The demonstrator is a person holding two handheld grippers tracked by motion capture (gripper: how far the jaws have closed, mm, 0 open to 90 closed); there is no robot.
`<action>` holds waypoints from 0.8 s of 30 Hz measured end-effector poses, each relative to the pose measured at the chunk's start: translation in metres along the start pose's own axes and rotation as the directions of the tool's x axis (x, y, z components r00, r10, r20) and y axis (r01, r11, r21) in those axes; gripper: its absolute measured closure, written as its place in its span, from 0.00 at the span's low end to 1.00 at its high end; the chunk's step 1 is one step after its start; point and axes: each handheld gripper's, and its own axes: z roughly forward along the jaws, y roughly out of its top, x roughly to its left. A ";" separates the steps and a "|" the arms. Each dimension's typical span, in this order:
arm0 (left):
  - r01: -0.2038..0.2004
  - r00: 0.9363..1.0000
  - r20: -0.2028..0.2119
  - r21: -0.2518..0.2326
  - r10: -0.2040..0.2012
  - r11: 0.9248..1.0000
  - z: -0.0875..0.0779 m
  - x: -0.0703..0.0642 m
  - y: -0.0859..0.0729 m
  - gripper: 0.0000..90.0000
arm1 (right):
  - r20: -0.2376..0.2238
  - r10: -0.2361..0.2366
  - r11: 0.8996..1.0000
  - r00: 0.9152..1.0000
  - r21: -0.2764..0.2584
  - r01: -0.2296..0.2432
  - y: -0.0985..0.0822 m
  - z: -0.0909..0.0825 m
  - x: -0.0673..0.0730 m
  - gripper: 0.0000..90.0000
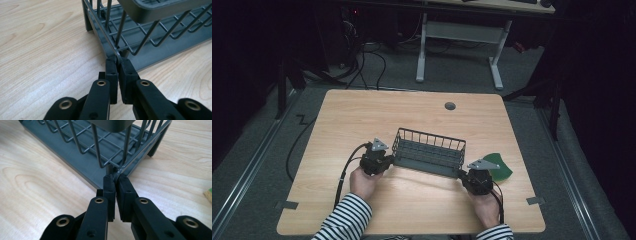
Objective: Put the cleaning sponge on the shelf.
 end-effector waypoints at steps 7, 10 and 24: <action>0.012 1.000 -0.009 -0.025 -0.012 1.000 -0.007 -0.006 -0.011 0.96 | -0.012 -0.022 1.000 1.000 -0.007 0.022 -0.010 -0.008 0.010 0.95; 0.016 1.000 -0.008 -0.031 -0.016 0.999 -0.008 -0.006 -0.014 0.95 | -0.027 -0.018 1.000 0.999 -0.013 0.018 -0.013 -0.009 0.011 0.95; 0.090 0.995 -0.047 -0.041 -0.092 0.995 -0.017 0.001 -0.026 0.54 | -0.055 -0.021 0.997 0.998 -0.073 0.017 -0.024 -0.010 0.004 0.61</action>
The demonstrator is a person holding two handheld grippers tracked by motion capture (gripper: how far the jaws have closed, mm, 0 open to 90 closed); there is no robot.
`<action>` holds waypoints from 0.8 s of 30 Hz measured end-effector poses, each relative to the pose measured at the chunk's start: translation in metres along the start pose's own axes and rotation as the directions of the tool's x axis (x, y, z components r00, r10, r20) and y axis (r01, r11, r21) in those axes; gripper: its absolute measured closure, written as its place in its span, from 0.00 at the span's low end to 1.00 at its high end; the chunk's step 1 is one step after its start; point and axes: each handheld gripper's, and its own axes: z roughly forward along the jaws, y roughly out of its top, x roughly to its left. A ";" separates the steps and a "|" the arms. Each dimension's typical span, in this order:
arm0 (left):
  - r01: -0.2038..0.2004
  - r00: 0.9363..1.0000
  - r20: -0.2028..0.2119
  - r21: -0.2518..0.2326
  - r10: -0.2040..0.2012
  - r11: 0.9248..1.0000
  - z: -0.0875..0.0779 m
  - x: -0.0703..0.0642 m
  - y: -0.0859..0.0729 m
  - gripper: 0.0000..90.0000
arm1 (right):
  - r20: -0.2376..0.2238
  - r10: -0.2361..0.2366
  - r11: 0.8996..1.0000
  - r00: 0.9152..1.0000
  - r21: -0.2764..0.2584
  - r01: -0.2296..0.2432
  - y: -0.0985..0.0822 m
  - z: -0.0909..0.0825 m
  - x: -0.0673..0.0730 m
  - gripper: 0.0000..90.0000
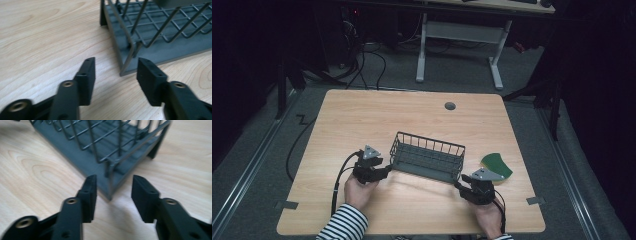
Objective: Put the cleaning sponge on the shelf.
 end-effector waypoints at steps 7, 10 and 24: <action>0.047 0.998 -0.028 -0.023 -0.048 0.999 -0.011 0.013 -0.014 0.43 | 0.017 0.034 0.998 0.999 -0.045 -0.033 -0.008 -0.012 -0.014 0.54; 0.057 0.997 -0.049 -0.021 -0.058 0.998 -0.016 0.021 -0.021 0.41 | 0.026 0.034 0.997 0.999 -0.065 -0.032 -0.009 -0.017 -0.019 0.51; 0.070 0.980 -0.185 -0.030 -0.075 0.997 -0.020 0.042 -0.045 0.39 | 0.149 0.067 0.991 0.987 -0.125 -0.049 0.003 -0.036 -0.058 0.40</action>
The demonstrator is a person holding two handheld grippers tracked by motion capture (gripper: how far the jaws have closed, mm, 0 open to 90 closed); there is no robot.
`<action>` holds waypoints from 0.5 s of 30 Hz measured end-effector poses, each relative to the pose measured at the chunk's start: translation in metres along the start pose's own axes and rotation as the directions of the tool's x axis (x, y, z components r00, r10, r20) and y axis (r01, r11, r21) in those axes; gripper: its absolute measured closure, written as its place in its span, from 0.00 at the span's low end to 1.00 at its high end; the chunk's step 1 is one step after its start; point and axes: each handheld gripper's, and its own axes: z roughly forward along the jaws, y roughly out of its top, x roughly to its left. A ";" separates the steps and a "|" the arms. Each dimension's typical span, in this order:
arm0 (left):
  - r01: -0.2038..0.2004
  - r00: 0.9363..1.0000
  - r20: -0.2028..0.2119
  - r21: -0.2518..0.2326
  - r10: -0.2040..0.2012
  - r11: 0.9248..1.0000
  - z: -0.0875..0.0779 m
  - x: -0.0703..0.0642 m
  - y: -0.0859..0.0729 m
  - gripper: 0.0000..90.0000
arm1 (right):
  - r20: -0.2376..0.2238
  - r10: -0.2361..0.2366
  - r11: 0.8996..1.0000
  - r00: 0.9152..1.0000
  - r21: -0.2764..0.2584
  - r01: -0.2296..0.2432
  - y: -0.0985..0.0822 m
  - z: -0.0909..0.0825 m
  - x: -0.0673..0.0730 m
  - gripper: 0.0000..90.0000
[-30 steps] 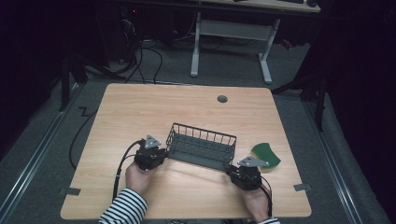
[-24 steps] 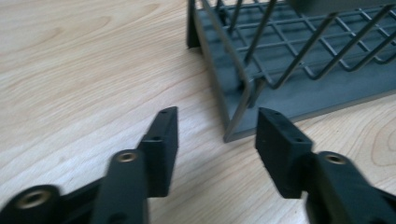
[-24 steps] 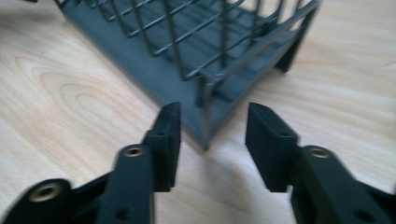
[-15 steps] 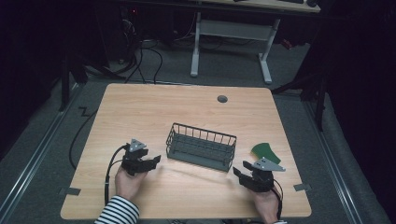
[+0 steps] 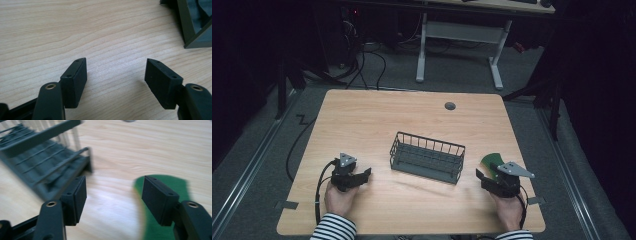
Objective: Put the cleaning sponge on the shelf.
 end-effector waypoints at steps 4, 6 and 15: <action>-0.014 1.000 -0.028 -0.005 0.014 1.000 0.001 -0.004 -0.001 0.38 | 0.060 0.031 0.999 0.998 0.019 -0.033 0.005 -0.003 -0.024 0.37; -0.020 0.999 -0.034 -0.002 0.020 1.000 0.002 -0.006 -0.001 0.36 | 0.063 0.052 0.998 0.997 0.025 -0.053 0.006 -0.004 -0.029 0.37; -0.018 0.999 -0.027 0.000 0.018 1.000 0.003 -0.006 -0.001 0.33 | 0.099 0.060 0.989 0.993 0.131 -0.073 0.012 0.004 -0.054 0.30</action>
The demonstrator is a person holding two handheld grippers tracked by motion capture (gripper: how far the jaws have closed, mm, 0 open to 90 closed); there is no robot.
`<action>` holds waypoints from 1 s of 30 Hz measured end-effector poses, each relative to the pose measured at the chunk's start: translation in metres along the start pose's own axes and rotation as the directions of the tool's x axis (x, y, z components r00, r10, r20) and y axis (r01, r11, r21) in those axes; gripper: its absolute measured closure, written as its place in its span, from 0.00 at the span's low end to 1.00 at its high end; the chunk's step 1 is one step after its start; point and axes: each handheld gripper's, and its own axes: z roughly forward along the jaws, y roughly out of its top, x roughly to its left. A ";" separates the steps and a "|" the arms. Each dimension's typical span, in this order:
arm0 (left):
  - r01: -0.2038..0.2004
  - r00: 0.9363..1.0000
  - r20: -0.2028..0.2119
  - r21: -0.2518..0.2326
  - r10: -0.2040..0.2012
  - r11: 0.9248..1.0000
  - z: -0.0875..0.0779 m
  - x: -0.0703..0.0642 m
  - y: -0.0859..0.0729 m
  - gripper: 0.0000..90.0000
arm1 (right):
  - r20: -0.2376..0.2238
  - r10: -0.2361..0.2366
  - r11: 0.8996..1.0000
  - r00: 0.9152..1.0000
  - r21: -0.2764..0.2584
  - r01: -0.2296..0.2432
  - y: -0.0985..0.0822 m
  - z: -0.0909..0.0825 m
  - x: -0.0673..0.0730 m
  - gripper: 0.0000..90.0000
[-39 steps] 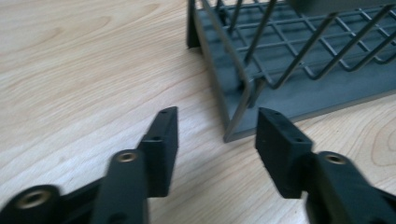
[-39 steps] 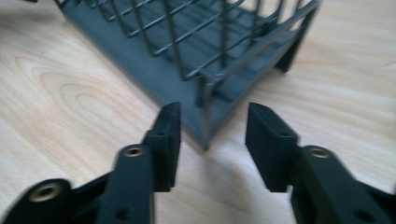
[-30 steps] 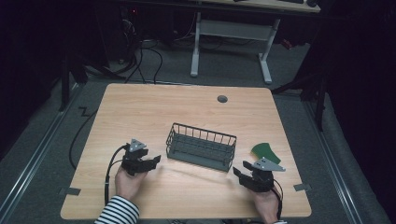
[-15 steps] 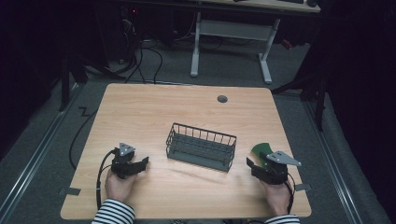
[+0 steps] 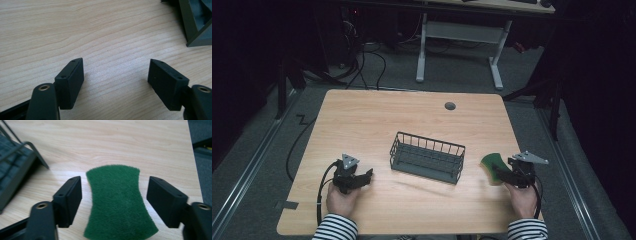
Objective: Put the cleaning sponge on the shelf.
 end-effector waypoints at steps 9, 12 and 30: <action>0.011 1.000 0.007 -0.004 -0.011 1.000 0.000 0.001 0.000 0.33 | 0.002 0.010 0.997 1.000 0.078 -0.010 0.001 0.013 -0.003 0.26; 0.012 1.000 0.009 -0.004 -0.012 1.000 0.000 0.001 0.000 0.33 | -0.002 0.007 0.995 1.000 0.095 -0.007 0.001 0.018 -0.004 0.26; 0.032 0.999 0.023 -0.010 -0.031 0.999 -0.001 0.003 -0.001 0.33 | -0.006 -0.015 0.988 1.000 0.154 0.015 -0.001 0.032 -0.005 0.32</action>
